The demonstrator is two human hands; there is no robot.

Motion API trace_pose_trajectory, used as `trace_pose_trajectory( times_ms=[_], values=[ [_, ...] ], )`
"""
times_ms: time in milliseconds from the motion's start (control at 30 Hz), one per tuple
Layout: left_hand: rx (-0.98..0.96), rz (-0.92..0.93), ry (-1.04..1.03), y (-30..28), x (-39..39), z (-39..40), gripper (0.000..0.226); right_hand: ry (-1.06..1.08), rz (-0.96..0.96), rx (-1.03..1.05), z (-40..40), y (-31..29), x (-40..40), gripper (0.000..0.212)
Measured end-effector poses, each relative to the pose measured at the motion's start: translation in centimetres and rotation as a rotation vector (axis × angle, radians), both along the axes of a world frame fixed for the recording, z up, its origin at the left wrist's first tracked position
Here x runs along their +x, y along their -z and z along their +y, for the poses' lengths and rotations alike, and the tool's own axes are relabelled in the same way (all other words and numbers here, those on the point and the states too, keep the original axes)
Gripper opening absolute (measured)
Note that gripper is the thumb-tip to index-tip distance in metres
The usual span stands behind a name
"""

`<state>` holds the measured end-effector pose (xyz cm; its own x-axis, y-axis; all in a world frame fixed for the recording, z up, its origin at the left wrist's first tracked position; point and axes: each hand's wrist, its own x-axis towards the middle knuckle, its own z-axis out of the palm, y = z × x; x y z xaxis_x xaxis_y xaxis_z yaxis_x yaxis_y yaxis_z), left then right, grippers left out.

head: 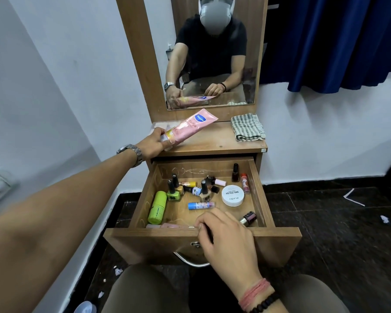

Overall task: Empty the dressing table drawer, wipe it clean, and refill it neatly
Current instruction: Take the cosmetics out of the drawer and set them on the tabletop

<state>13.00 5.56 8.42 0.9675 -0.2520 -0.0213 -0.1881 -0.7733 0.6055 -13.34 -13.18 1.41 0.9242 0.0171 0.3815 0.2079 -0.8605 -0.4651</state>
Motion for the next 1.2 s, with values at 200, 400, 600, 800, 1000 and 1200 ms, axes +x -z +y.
trace_pose_trajectory(
  times_ms=[200,400,600,800,1000,1200],
  values=[
    [-0.013,-0.023,0.043,-0.2,-0.4,1.2,0.056,-0.005,0.005,-0.01,-0.1,0.2,0.0,0.017],
    [0.008,-0.036,0.063,-0.4,-1.0,4.7,0.053,-0.008,0.003,-0.027,0.1,0.1,0.0,0.016],
    [0.074,-0.112,0.08,-0.1,-0.7,6.7,0.048,0.006,0.004,-0.042,0.2,0.1,-0.1,0.01],
    [0.038,-0.152,0.052,0.1,-0.3,7.1,0.048,0.003,-0.012,-0.043,0.3,0.2,-0.1,0.012],
    [-0.063,-0.125,0.02,0.2,-0.3,7.2,0.052,0.02,-0.048,-0.023,0.3,0.2,-0.1,0.017],
    [-0.139,-0.204,0.011,0.3,-1.0,6.8,0.046,0.029,-0.059,-0.028,0.3,0.4,0.0,0.016]
  ],
)
